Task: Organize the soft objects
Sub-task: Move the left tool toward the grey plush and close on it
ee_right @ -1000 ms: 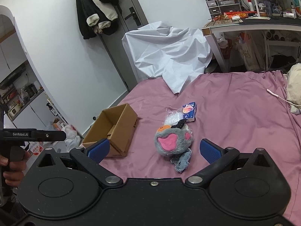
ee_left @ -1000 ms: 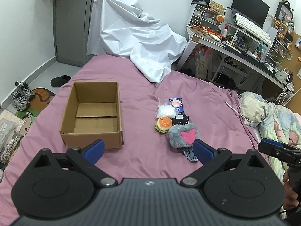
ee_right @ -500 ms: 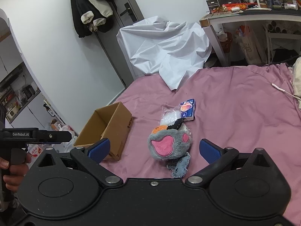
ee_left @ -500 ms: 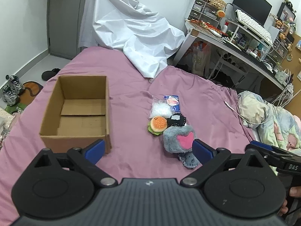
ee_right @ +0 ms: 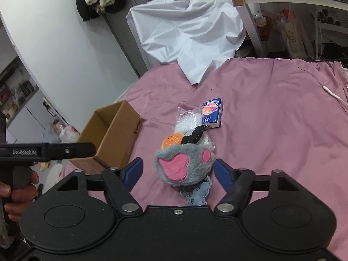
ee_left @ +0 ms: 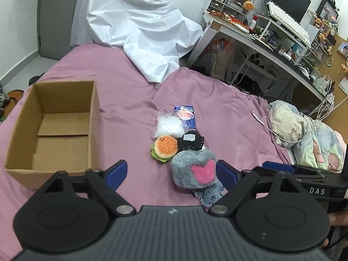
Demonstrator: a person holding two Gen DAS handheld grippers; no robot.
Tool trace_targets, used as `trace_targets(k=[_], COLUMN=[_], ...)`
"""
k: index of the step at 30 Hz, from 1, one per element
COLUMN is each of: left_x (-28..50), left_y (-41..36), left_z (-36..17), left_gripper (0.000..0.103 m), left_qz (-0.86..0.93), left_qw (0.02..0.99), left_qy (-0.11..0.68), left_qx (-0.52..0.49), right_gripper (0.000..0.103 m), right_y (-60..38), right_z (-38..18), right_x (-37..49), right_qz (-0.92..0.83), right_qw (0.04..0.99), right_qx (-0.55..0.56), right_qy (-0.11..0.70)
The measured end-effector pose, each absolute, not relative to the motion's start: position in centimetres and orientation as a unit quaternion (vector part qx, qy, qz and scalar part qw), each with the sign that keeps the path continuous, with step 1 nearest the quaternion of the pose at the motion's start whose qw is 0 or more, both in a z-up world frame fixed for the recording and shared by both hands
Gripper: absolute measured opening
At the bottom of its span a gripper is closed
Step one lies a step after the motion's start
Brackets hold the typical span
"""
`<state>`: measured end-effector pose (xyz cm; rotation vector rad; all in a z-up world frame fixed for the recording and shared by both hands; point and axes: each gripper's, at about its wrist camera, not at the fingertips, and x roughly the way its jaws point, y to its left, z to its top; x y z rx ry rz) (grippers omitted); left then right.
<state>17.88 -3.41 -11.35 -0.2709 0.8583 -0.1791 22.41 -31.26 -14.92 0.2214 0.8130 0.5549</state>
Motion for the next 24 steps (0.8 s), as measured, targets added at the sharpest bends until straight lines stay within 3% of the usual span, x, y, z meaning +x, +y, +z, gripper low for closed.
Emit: trace_targets(k=[5, 13, 24], left_x=[19.8, 22.8, 26.3], left_y=[-3.8, -3.2, -3.1], left_z=[-12.9, -15.5, -18.2], left_gripper=[0.072, 0.061, 0.058], left_qz=[-0.094, -0.085, -0.082], left_qw=[0.889, 0.874, 0.857], left_qy=[0.423, 0.44, 0.455], left_qx=[-0.147, -0.189, -0.226], right_gripper=[0.06, 0.057, 0.057], right_y=[-30.9, -29.4, -27.6], right_z=[-14.6, -16.3, -19.1], right_x=[25.2, 29.3, 32.0], right_qz=[0.256, 0.235, 0.213], right_qw=[0.869, 0.856, 0.845], right_qx=[0.102, 0.111, 0.134], right_qy=[0.411, 0.448, 0.472])
